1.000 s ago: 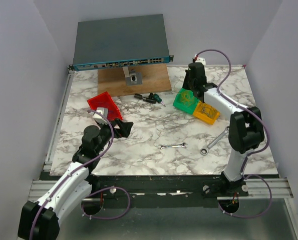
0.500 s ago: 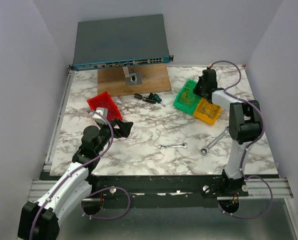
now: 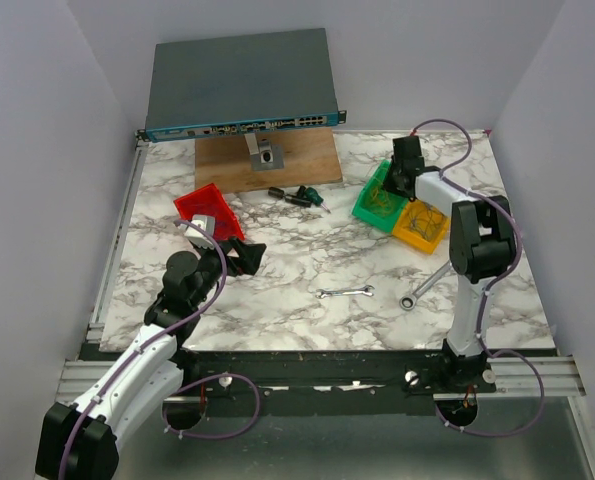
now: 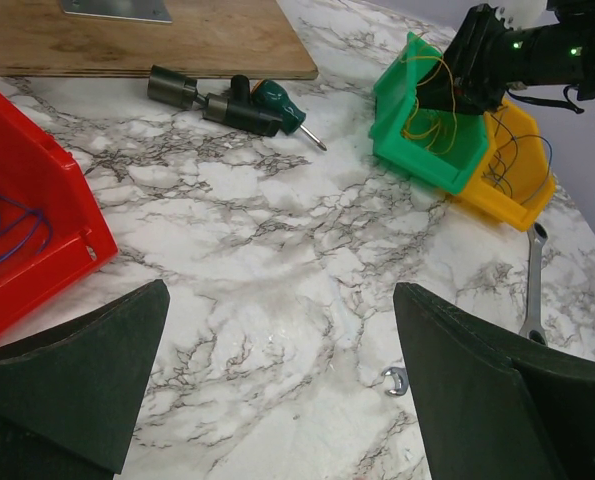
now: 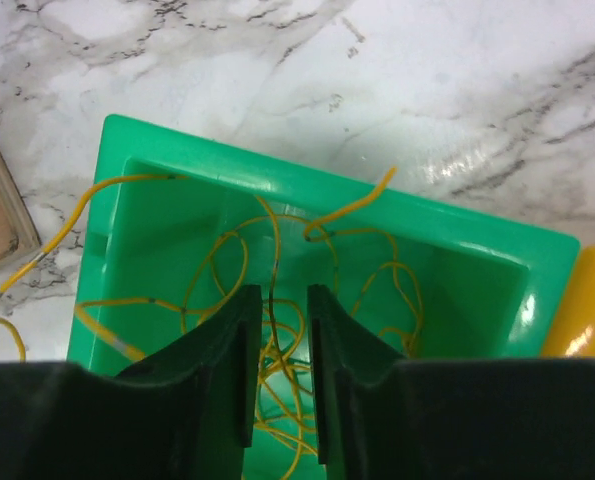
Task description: Untangle the cables
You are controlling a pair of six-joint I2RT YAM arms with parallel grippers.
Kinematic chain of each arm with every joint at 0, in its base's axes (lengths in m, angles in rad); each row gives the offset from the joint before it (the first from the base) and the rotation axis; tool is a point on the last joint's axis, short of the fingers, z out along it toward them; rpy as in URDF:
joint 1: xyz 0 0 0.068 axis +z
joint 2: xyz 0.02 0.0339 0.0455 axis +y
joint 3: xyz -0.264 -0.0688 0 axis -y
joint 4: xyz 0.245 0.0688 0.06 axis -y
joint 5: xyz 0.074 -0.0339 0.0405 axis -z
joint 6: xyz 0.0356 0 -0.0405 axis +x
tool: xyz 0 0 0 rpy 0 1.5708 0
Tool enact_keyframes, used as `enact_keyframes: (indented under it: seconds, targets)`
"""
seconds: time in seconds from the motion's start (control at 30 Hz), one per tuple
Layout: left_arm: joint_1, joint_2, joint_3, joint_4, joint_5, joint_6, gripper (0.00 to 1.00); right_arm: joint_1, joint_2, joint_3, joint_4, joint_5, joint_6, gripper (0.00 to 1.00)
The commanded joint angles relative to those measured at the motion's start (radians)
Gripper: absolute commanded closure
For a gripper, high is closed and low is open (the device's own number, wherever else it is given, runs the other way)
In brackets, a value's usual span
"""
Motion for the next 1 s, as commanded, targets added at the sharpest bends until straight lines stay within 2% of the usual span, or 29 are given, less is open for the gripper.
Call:
enact_keyframes:
  seconds: [0.0, 0.2, 0.27, 0.47, 0.5, 0.57, 0.6, 0.67, 0.97]
  targets:
    - [-0.003, 0.002, -0.014, 0.028, 0.0, 0.016, 0.02, -0.001, -0.119, -0.02, -0.069, 0.06, -0.001, 0.65]
    - [-0.004, 0.001, -0.01, 0.022, -0.003, 0.019, 0.01, -0.002, -0.221, -0.017, -0.098, 0.061, -0.017, 0.53]
    - [-0.003, -0.001, -0.011, 0.021, -0.005, 0.021, 0.01, -0.002, -0.243, -0.018, -0.098, 0.065, -0.023, 0.46]
    - [-0.003, -0.002, -0.011, 0.022, -0.007, 0.021, 0.01, -0.002, -0.264, 0.0, -0.104, 0.032, -0.032, 0.32]
    - [-0.003, -0.001, -0.01, 0.022, -0.006, 0.022, 0.01, -0.002, -0.269, -0.002, -0.096, 0.001, -0.033, 0.25]
    - [-0.004, 0.002, -0.01, 0.024, -0.005, 0.022, 0.01, -0.001, -0.269, 0.001, -0.08, -0.078, -0.031, 0.02]
    - [-0.003, 0.003, -0.01, 0.024, -0.004, 0.021, 0.01, -0.002, -0.262, 0.01, -0.083, -0.108, -0.025, 0.0]
    - [-0.003, 0.006, -0.009, 0.025, -0.004, 0.022, 0.01, 0.007, -0.242, 0.03, -0.093, -0.138, -0.018, 0.0]
    - [-0.003, 0.015, -0.007, 0.027, -0.004, 0.024, 0.01, 0.098, -0.115, 0.126, -0.17, -0.037, -0.089, 0.07]
